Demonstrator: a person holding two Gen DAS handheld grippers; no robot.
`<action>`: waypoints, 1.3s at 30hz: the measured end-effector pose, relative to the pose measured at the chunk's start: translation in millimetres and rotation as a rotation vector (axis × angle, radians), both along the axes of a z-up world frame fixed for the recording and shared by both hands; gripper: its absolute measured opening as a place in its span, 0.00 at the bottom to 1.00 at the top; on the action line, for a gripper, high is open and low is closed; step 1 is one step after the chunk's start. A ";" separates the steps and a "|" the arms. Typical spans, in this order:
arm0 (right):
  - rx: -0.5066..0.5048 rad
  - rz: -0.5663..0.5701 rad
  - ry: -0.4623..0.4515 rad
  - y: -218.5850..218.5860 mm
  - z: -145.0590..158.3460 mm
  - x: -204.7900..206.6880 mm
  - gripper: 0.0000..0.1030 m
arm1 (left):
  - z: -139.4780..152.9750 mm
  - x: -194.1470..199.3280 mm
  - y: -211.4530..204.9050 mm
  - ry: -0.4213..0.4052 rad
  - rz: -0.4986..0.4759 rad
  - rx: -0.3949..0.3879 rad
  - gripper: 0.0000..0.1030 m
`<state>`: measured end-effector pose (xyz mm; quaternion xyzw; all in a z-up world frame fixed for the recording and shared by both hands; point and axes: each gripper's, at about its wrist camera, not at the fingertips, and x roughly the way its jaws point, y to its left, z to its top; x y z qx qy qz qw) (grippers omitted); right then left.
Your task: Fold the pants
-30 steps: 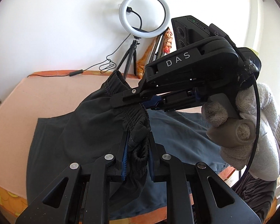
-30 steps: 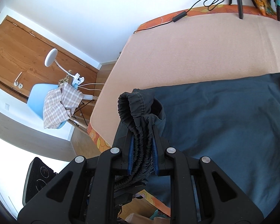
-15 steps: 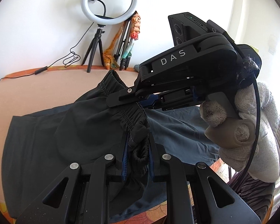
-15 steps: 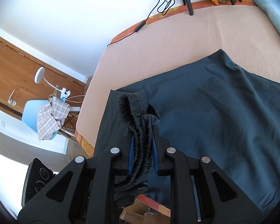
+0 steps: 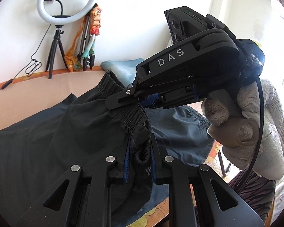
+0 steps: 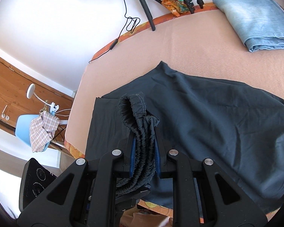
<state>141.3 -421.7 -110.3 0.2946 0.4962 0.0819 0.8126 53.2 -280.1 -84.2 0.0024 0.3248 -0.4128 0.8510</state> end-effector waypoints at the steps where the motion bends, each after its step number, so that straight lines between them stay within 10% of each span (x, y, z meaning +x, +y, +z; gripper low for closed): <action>1: -0.002 -0.010 0.001 -6.0 0.4 -3.5 0.17 | 0.1 -1.9 -5.6 0.002 -0.010 -0.001 0.15; 10: -0.046 -0.086 0.026 -59.3 1.2 -33.3 0.17 | -5.0 -5.4 -59.8 0.042 -0.103 0.001 0.18; 18: -0.072 -0.146 0.050 -106.9 -0.8 -55.0 0.17 | 3.5 -25.9 -52.7 0.047 -0.198 0.027 0.43; 39: -0.170 -0.184 0.124 -180.3 -27.3 -80.7 0.20 | -65.1 49.7 92.1 0.087 0.146 0.333 0.44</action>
